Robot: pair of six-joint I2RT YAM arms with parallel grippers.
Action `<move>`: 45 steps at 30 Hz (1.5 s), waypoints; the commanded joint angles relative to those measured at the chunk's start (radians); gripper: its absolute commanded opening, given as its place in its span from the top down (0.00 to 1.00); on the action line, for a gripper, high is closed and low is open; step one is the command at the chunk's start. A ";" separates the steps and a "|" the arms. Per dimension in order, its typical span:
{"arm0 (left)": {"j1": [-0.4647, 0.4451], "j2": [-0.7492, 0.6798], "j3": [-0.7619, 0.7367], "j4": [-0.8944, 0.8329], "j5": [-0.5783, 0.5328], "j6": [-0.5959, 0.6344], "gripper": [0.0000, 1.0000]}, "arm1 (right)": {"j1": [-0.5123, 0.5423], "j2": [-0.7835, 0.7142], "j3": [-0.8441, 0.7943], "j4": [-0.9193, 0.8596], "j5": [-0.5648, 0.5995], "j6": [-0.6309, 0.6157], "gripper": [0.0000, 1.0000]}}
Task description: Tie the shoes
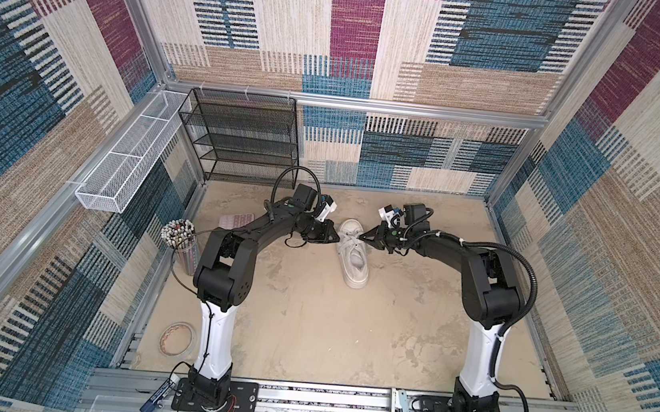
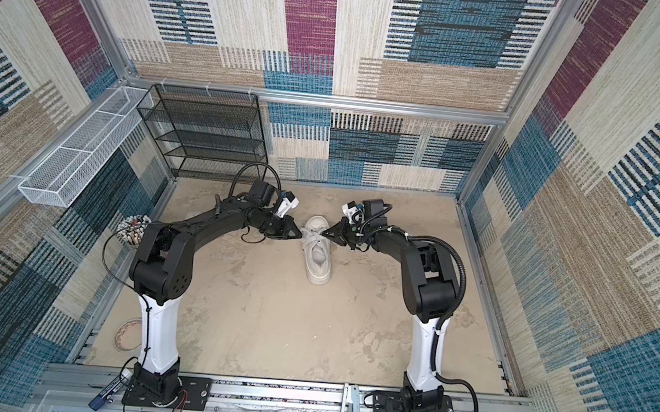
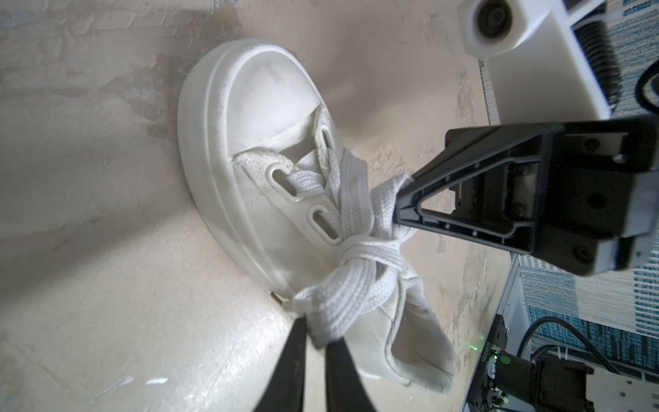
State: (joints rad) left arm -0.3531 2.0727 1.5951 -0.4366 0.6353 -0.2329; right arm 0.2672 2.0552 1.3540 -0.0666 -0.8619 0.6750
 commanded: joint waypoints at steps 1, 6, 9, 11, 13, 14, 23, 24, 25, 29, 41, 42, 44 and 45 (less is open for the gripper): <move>0.004 0.000 0.013 -0.003 0.008 0.000 1.00 | -0.001 -0.025 -0.018 0.018 0.010 -0.006 0.94; 0.004 -0.010 0.004 0.001 -0.006 0.001 1.00 | -0.001 -0.046 -0.032 0.011 0.020 -0.010 0.95; 0.009 -0.029 -0.018 0.022 -0.048 -0.007 1.00 | 0.000 -0.057 -0.048 0.015 0.031 -0.009 0.96; 0.016 -0.041 -0.033 0.036 -0.079 -0.020 1.00 | -0.001 -0.068 -0.066 0.027 0.035 0.001 0.97; 0.020 -0.047 -0.037 0.035 -0.109 -0.028 1.00 | -0.001 -0.072 -0.077 0.034 0.034 0.004 0.97; 0.020 -0.050 -0.038 0.039 -0.119 -0.032 1.00 | -0.001 -0.073 -0.080 0.036 0.036 0.005 0.97; 0.020 -0.034 -0.030 0.043 -0.030 -0.029 1.00 | -0.014 -0.069 -0.051 0.019 0.046 -0.009 0.61; 0.022 -0.034 -0.032 0.044 -0.031 -0.028 1.00 | -0.015 -0.067 -0.043 0.006 0.056 -0.018 0.61; 0.020 -0.036 -0.032 0.044 -0.030 -0.027 1.00 | -0.014 -0.064 -0.028 -0.016 0.072 -0.033 0.61; 0.020 -0.037 -0.034 0.042 -0.033 -0.024 1.00 | -0.014 -0.037 0.036 -0.070 0.093 -0.077 0.61; 0.021 -0.024 -0.024 0.036 -0.029 -0.025 1.00 | 0.003 0.027 0.070 -0.067 0.019 -0.080 0.64; 0.021 -0.023 -0.023 0.037 -0.031 -0.025 1.00 | 0.006 0.028 0.071 -0.067 0.021 -0.080 0.66; 0.020 -0.025 -0.023 0.032 -0.032 -0.025 1.00 | 0.006 0.024 0.061 -0.059 0.024 -0.074 0.72; 0.020 -0.026 -0.023 0.032 -0.035 -0.023 1.00 | 0.006 0.023 0.059 -0.055 0.026 -0.073 0.76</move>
State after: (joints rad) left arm -0.3321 2.0480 1.5635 -0.4091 0.5869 -0.2371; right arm 0.2710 2.0808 1.4193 -0.1463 -0.8204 0.6041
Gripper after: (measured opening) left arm 0.049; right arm 0.258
